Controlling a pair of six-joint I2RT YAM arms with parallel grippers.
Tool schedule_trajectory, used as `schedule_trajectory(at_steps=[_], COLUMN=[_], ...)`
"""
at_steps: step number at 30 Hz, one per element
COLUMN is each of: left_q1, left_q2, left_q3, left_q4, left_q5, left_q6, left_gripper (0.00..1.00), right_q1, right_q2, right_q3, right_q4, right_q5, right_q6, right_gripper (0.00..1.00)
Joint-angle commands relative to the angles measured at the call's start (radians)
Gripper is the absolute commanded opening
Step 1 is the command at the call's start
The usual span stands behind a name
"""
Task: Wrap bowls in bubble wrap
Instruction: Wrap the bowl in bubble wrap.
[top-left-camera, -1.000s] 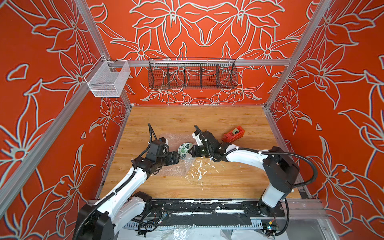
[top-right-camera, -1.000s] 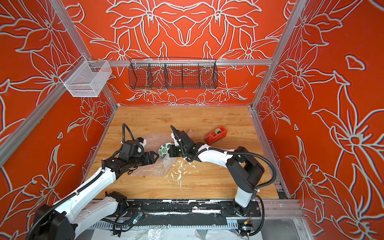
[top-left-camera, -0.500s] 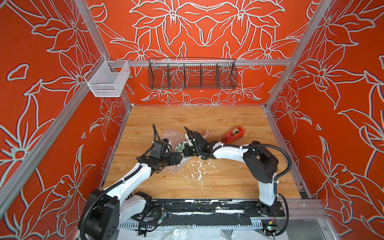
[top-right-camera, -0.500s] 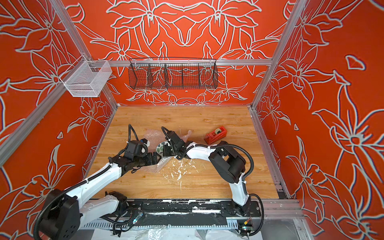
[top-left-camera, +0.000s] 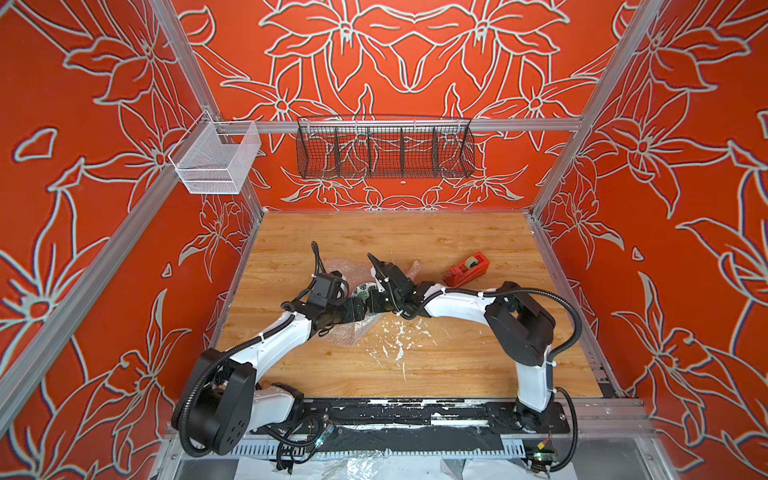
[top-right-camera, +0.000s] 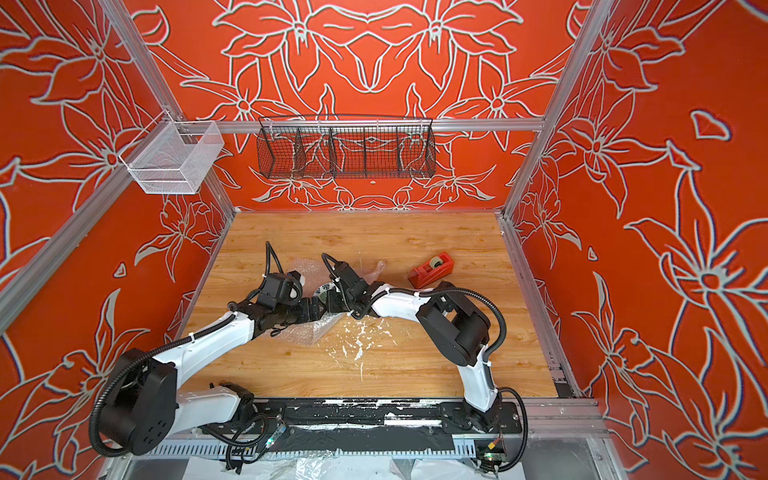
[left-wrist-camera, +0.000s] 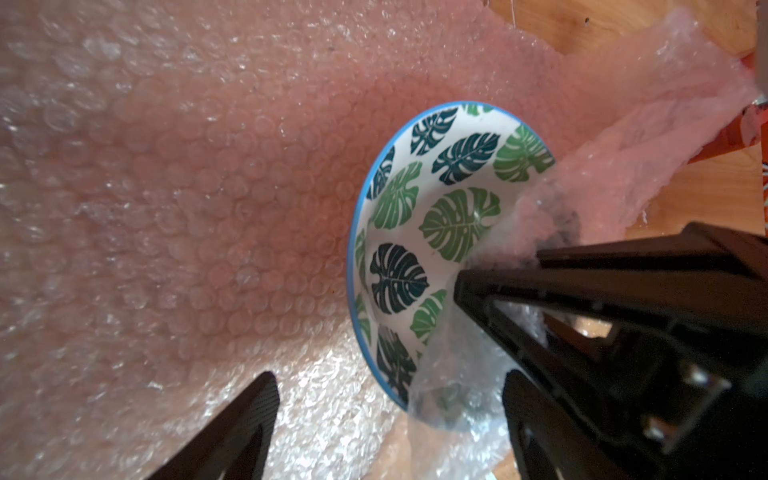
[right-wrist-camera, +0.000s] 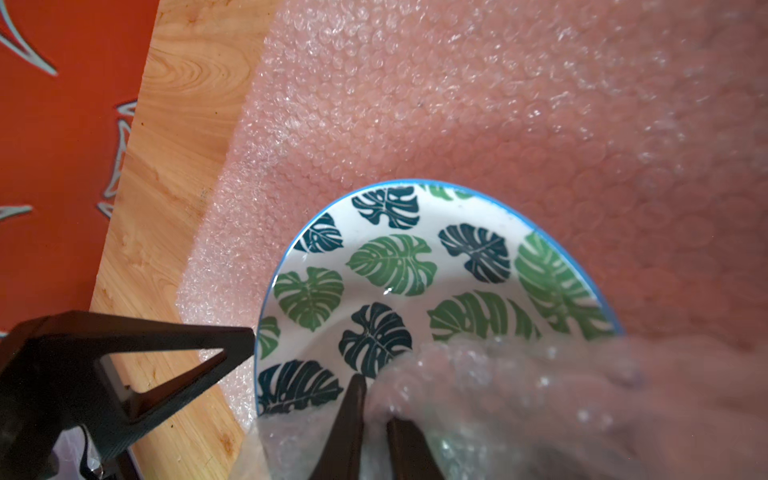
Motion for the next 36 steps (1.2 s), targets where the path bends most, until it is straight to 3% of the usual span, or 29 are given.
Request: schedule_trajectory(at_steps=[1,16,25,31,36], left_q1=[-0.004,-0.003,-0.001,0.001,0.068], left_q2=[0.050,0.055,-0.042,-0.047,-0.077], left_q3=[0.034,0.028,0.018,0.005,0.008], left_q4=[-0.005,-0.008,-0.026,-0.026,-0.053], left_q5=[-0.012,-0.024,-0.056,-0.064,-0.082], left_q6=[-0.003,0.002,0.001,0.003,-0.021], left_gripper=[0.82,0.81,0.85,0.85,0.85], right_q1=[0.007,0.002,-0.004,-0.007,-0.006], right_q2=[0.013,0.037,0.078,0.103,0.133], right_q3=[0.029,0.092,0.133,0.162,0.216], right_q4=[-0.012,-0.044,-0.055,-0.068,-0.114], right_q5=[0.026,0.058,0.058,0.055,0.061], right_q6=[0.015,0.017,0.040,0.051,0.050], right_gripper=[0.14,0.22,0.26,0.38,0.40])
